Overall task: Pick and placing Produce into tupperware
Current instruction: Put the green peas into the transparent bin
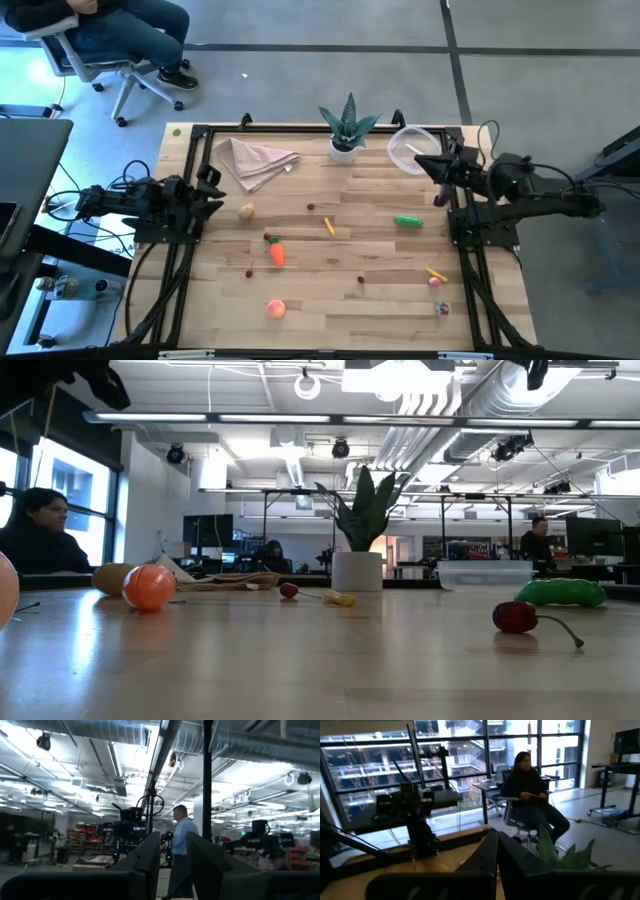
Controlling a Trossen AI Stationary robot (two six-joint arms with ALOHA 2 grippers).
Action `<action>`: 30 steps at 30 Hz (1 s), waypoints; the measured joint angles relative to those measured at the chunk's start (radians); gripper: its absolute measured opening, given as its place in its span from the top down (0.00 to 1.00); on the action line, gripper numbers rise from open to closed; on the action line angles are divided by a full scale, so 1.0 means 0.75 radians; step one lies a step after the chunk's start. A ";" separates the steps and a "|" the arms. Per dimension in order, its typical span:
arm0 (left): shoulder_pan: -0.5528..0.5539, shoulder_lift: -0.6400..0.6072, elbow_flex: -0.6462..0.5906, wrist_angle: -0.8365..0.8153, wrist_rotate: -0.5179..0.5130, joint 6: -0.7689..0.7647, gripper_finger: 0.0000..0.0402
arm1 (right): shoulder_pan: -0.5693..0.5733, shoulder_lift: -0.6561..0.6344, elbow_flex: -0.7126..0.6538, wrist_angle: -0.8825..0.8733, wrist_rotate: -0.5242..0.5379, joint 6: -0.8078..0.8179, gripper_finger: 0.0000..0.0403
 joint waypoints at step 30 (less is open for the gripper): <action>0.047 0.749 0.903 -1.026 -0.401 0.063 0.79 | -0.616 0.489 0.566 -0.946 0.017 0.499 1.00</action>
